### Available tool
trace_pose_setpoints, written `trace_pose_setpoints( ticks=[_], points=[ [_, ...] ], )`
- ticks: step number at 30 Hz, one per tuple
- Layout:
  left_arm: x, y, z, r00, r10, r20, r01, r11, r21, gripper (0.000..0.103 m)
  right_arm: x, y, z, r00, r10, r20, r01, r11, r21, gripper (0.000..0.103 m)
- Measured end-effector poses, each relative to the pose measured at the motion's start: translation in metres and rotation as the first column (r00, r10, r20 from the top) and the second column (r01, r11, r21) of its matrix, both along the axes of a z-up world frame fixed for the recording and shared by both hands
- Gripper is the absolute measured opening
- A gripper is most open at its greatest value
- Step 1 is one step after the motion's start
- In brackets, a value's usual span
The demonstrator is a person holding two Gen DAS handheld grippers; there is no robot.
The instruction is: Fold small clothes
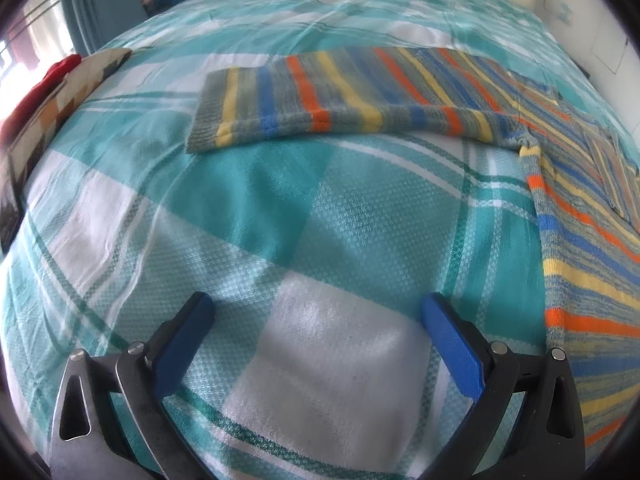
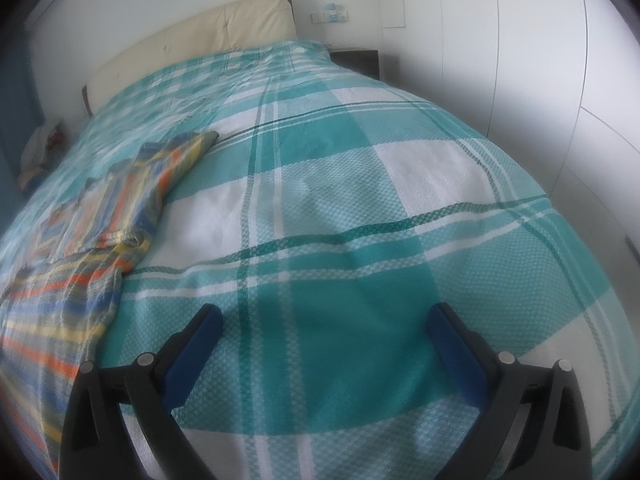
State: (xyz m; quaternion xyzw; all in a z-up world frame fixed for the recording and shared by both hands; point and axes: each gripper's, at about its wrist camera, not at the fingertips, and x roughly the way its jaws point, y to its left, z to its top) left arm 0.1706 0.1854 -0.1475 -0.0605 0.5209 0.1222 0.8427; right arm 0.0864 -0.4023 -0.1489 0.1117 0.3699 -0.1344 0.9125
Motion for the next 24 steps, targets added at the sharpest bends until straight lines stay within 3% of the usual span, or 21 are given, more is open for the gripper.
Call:
trace_pose_setpoints(
  ticks=[9,13,17,21,24],
  points=[
    [-0.001,0.004,0.002,0.999,-0.040,-0.018,0.040,0.999,-0.031,0.102,0.000,0.000,0.000,1.000,0.000,0.000,0.000,1.000,0.000,0.102],
    [-0.017,0.025,0.031,0.999,-0.039,0.031,0.043,0.985,-0.169,0.101,0.000,0.000,0.000,1.000,0.000,0.001,0.000,1.000,0.001,0.102],
    [-0.014,0.088,0.072,0.985,0.088,0.151,-0.028,0.932,-0.361,0.102,0.000,0.000,0.000,1.000,0.001,0.000,-0.001,1.000,0.000,0.102],
    [0.029,0.146,0.075,0.979,0.172,0.110,-0.110,0.896,-0.430,0.101,0.000,0.001,0.000,1.000,0.000,-0.002,0.000,1.000,-0.005,0.102],
    [0.071,0.159,0.058,0.992,0.122,0.038,-0.092,0.888,-0.451,0.100,0.000,0.001,0.000,1.000,-0.001,-0.003,0.001,1.000,-0.010,0.102]
  ],
)
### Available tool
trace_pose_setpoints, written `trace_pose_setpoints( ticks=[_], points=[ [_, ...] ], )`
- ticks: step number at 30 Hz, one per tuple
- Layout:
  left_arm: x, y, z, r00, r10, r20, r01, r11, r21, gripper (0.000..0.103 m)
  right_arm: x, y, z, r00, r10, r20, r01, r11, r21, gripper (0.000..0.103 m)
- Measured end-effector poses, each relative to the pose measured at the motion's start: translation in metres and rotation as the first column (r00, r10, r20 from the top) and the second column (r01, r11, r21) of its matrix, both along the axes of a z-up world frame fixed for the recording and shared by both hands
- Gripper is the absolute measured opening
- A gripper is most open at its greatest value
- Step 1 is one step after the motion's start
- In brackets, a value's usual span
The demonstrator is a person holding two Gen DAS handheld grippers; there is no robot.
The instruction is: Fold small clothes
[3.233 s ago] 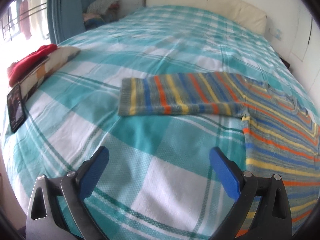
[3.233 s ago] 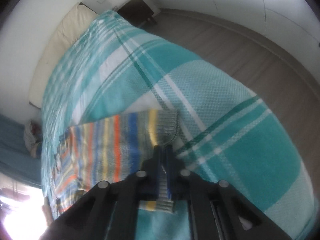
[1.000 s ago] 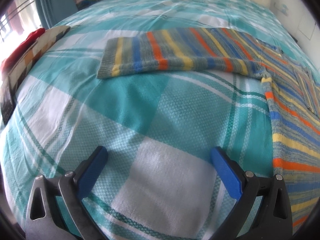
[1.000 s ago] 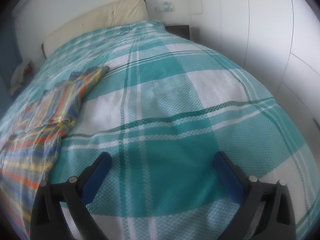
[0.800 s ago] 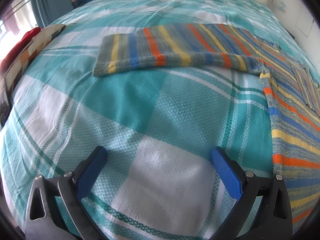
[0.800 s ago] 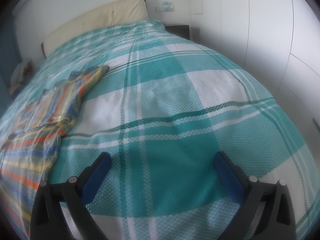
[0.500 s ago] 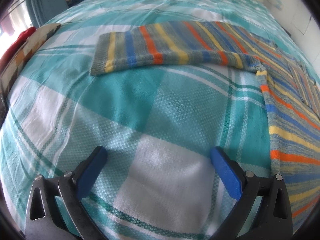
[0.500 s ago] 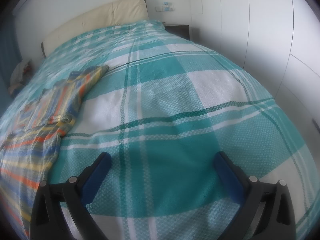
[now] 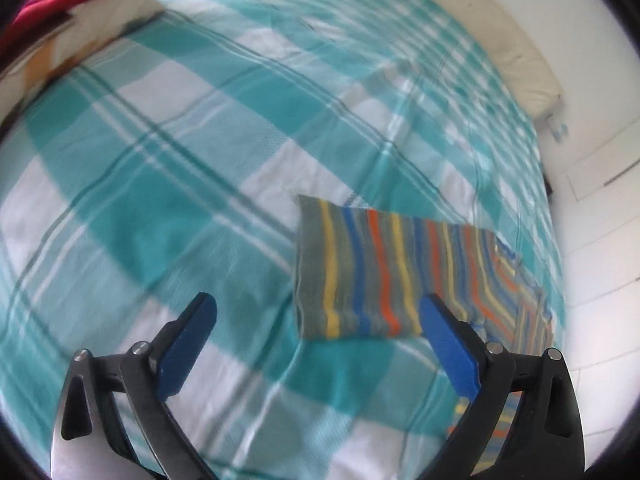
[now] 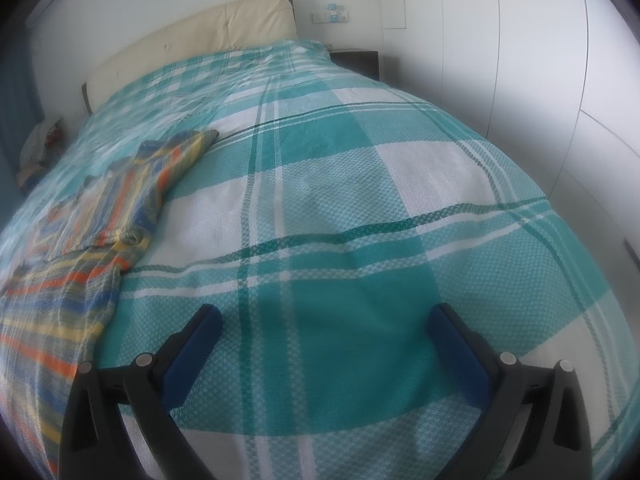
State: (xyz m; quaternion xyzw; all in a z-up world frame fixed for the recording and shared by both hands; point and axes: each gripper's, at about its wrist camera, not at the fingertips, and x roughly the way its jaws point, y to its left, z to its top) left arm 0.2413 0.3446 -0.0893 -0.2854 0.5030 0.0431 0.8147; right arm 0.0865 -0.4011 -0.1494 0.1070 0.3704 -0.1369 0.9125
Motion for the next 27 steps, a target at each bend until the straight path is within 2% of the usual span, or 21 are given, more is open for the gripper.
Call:
trace_pose_setpoints(
  ticks=[2,4,7,8,9,10,11,14,16,18,21,22,24,27],
  points=[
    [0.016,-0.002,-0.012,0.999,-0.036,-0.035,0.036,0.999,0.010,0.099,0.001,0.001,0.000,1.000,-0.002,-0.004,0.001,1.000,-0.011,0.102],
    [0.025,-0.003,-0.029,0.996,-0.020,-0.083,0.023,0.999,0.041,0.099,0.001,0.001,-0.001,1.000,-0.002,-0.008,0.002,1.000,-0.018,0.102],
    [0.034,-0.008,-0.043,0.994,-0.005,-0.111,0.012,0.998,0.063,0.094,0.001,0.001,0.000,1.000,-0.002,-0.007,0.002,1.000,-0.018,0.102],
    [0.034,-0.011,-0.042,0.994,-0.010,-0.105,0.019,0.996,0.090,0.080,0.002,0.001,0.000,1.000,-0.002,-0.008,0.002,1.000,-0.018,0.102],
    [0.036,-0.019,-0.040,0.995,-0.037,-0.096,0.047,0.993,0.111,0.046,0.002,0.001,-0.001,1.000,-0.002,-0.008,0.002,1.000,-0.018,0.102],
    [0.038,-0.023,-0.039,0.993,-0.065,-0.096,0.075,0.992,0.101,0.021,0.001,0.001,-0.001,1.000,-0.002,-0.007,0.002,1.000,-0.018,0.102],
    [0.042,-0.028,-0.039,0.991,-0.085,-0.108,0.094,0.993,0.075,0.005,0.001,0.001,-0.001,1.000,-0.002,-0.008,0.002,1.000,-0.018,0.102],
    [0.049,-0.044,-0.014,0.992,-0.093,-0.089,0.102,0.989,0.107,0.002,0.001,0.001,-0.001,1.000,-0.002,-0.009,0.002,1.000,-0.019,0.102],
    [0.056,-0.068,0.019,0.990,-0.142,-0.026,0.144,0.983,0.117,0.002,0.002,0.001,0.000,1.000,-0.003,-0.010,0.002,1.000,-0.020,0.102],
    [0.063,-0.105,0.058,0.973,-0.227,0.041,0.219,0.965,0.142,0.002,0.002,0.002,0.000,1.000,-0.003,-0.010,0.002,1.000,-0.020,0.102],
    [0.077,-0.178,0.109,0.916,-0.384,0.116,0.361,0.914,0.183,0.002,0.002,0.002,0.000,1.000,-0.003,-0.012,0.003,1.000,-0.022,0.102],
    [0.083,-0.210,0.124,0.883,-0.450,0.136,0.420,0.885,0.204,0.002,0.002,0.002,0.000,1.000,-0.003,-0.012,0.003,1.000,-0.023,0.102],
    [0.090,-0.262,0.137,0.831,-0.535,0.155,0.499,0.839,0.220,0.002,0.002,0.002,0.000,1.000,-0.003,-0.010,0.002,1.000,-0.021,0.102],
    [0.095,-0.328,0.131,0.766,-0.624,0.152,0.586,0.776,0.232,0.002,0.002,0.002,0.000,1.000,-0.003,-0.010,0.002,1.000,-0.020,0.103]
  ],
)
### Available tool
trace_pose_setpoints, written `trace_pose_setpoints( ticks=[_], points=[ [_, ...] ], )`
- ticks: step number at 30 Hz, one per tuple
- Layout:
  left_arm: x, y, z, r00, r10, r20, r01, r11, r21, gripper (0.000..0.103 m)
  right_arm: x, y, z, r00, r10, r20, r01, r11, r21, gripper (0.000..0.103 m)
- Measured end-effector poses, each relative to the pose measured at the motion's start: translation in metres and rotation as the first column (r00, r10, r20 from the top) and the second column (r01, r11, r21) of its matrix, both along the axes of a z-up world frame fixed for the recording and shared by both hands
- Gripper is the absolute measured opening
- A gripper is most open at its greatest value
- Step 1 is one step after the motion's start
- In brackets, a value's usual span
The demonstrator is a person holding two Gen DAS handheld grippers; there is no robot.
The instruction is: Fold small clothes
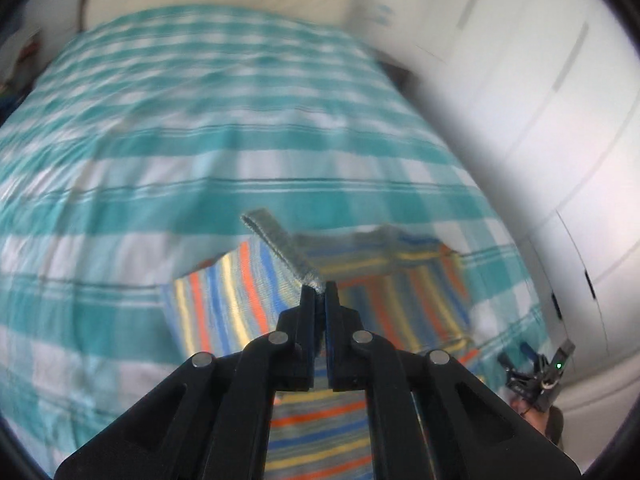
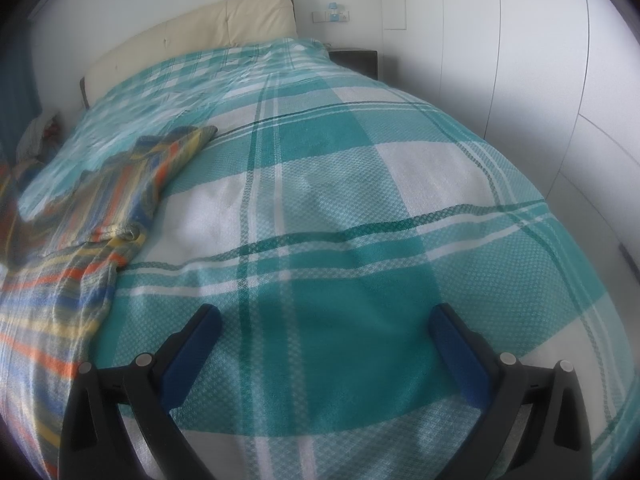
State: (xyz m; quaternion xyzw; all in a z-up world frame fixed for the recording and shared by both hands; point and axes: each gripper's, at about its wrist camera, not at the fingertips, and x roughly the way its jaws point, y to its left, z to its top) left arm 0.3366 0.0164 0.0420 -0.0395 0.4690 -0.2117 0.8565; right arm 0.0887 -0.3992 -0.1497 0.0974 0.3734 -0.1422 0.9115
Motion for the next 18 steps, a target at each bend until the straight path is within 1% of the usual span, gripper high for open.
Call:
trace_pose_setpoints(
  ticks=[1,2,3,4,5,6,7,9,10,12,13,15,16,18],
  points=[
    [0.003,-0.022,-0.009,0.999,-0.040,-0.014,0.040,0.999,-0.007,0.003,0.000,0.000,0.000,1.000,0.000,0.000,0.000,1.000,0.000,0.103],
    [0.007,-0.045,-0.023,0.995,-0.094,-0.045,0.093,0.995,-0.031,0.008,0.000,0.000,0.000,1.000,0.000,0.001,0.000,1.000,0.001,0.102],
    [0.009,-0.059,-0.034,0.990,-0.123,-0.069,0.120,0.992,-0.045,0.026,0.000,0.000,0.000,1.000,0.000,0.002,0.000,1.000,0.002,0.102],
    [0.012,-0.077,-0.052,0.984,-0.142,-0.108,0.137,0.989,-0.045,0.043,0.000,0.000,0.000,1.000,0.001,0.003,-0.001,1.000,0.003,0.103],
    [0.012,-0.084,-0.061,0.984,-0.130,-0.125,0.127,0.991,-0.029,0.069,0.000,0.000,0.000,1.000,0.001,0.004,-0.001,1.000,0.004,0.103],
    [0.009,-0.086,-0.067,0.986,-0.112,-0.119,0.110,0.994,-0.020,0.073,0.000,0.000,0.000,1.000,0.001,0.005,-0.001,1.000,0.004,0.103],
    [0.004,-0.086,-0.068,0.988,-0.104,-0.114,0.102,0.995,-0.020,0.073,0.000,-0.001,0.000,1.000,0.001,0.006,-0.001,1.000,0.006,0.103],
    [-0.001,-0.074,-0.068,0.990,-0.080,-0.120,0.078,0.997,-0.022,0.074,-0.001,-0.001,0.000,1.000,0.002,0.009,-0.002,1.000,0.010,0.103],
    [-0.005,-0.064,-0.067,0.991,-0.053,-0.119,0.053,0.999,-0.008,0.075,-0.001,-0.001,0.001,1.000,0.002,0.010,-0.002,1.000,0.012,0.103],
    [-0.017,-0.035,-0.064,0.995,0.019,-0.098,-0.012,0.997,0.072,0.086,-0.001,-0.001,0.000,1.000,0.002,0.008,-0.002,1.000,0.013,0.103],
    [-0.028,-0.014,-0.063,0.995,0.066,-0.079,-0.052,0.985,0.166,0.088,-0.001,-0.001,0.000,1.000,0.002,0.005,-0.002,1.000,0.011,0.103],
    [-0.047,0.011,-0.065,0.993,0.108,-0.057,-0.084,0.943,0.323,0.089,0.000,0.000,0.000,1.000,0.002,-0.003,-0.002,1.000,0.008,0.103],
    [-0.062,0.031,-0.068,0.991,0.127,-0.042,-0.097,0.897,0.430,0.089,0.000,0.000,0.000,1.000,0.002,-0.007,-0.002,1.000,0.005,0.103],
    [-0.083,0.057,-0.070,0.989,0.148,-0.004,-0.124,0.843,0.523,0.090,0.001,0.001,0.000,1.000,0.002,-0.013,-0.002,1.000,0.001,0.103]
  ],
)
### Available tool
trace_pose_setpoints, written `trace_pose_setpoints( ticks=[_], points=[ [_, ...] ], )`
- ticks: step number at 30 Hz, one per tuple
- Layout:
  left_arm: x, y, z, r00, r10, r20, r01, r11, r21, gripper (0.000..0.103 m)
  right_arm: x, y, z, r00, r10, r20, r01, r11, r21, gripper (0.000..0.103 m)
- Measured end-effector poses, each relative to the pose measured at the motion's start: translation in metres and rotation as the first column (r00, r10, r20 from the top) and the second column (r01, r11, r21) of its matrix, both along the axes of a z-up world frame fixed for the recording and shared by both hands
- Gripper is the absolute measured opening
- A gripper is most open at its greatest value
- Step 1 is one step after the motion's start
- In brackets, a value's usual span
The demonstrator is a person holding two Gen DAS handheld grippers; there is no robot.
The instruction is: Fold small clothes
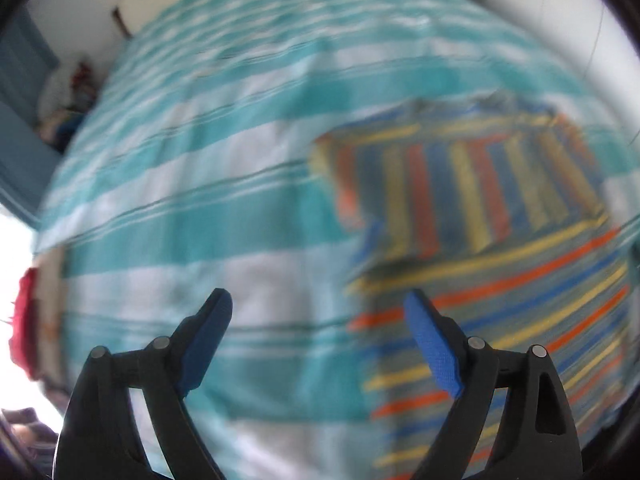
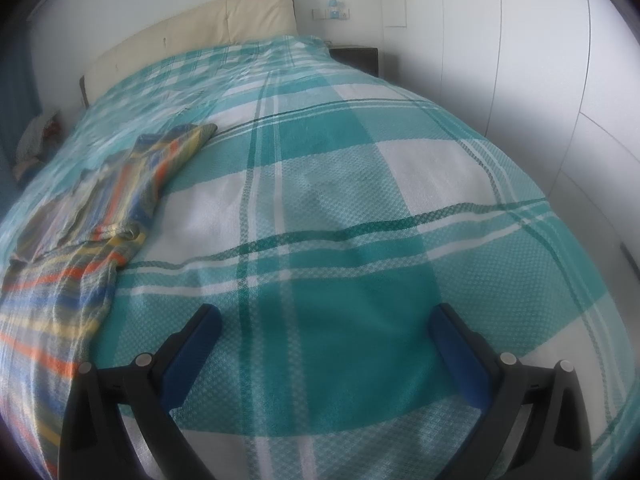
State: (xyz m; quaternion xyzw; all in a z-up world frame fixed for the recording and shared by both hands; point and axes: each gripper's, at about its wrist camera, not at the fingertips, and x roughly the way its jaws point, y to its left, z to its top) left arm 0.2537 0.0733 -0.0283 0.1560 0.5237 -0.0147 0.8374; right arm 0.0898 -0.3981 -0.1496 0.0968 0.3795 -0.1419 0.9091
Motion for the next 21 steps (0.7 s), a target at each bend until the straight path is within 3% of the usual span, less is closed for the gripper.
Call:
trace_pose_setpoints(
  ticks=[2,5,7,10,12,15,21],
  points=[
    [-0.026,0.030,-0.003,0.998,0.044,0.044,-0.045,0.999,0.020,0.096,0.001,0.000,0.000,1.000,0.000,-0.004,0.000,1.000,-0.002,0.103],
    [-0.054,0.060,-0.022,0.989,0.126,0.075,-0.116,0.985,-0.124,0.097,0.002,0.001,-0.001,1.000,-0.001,-0.007,0.001,1.000,-0.008,0.103],
    [-0.067,0.079,-0.046,0.974,0.212,0.073,-0.186,0.945,-0.269,0.097,0.002,0.002,-0.001,1.000,-0.001,-0.006,0.001,1.000,-0.009,0.103],
    [-0.071,0.090,-0.080,0.944,0.324,0.057,-0.282,0.886,-0.367,0.097,0.002,0.001,-0.001,1.000,-0.001,-0.001,0.001,1.000,-0.004,0.103],
    [-0.076,0.095,-0.096,0.928,0.368,0.061,-0.319,0.868,-0.381,0.097,0.000,0.000,-0.001,1.000,-0.001,0.003,0.001,1.000,-0.001,0.103],
    [-0.076,0.096,-0.103,0.921,0.384,0.070,-0.334,0.868,-0.367,0.098,0.000,0.000,-0.001,1.000,-0.001,0.007,0.001,1.000,0.002,0.103],
    [-0.075,0.088,-0.110,0.928,0.362,0.087,-0.321,0.895,-0.309,0.101,-0.001,0.000,-0.001,1.000,-0.002,0.011,0.002,1.000,0.003,0.103]
  ],
)
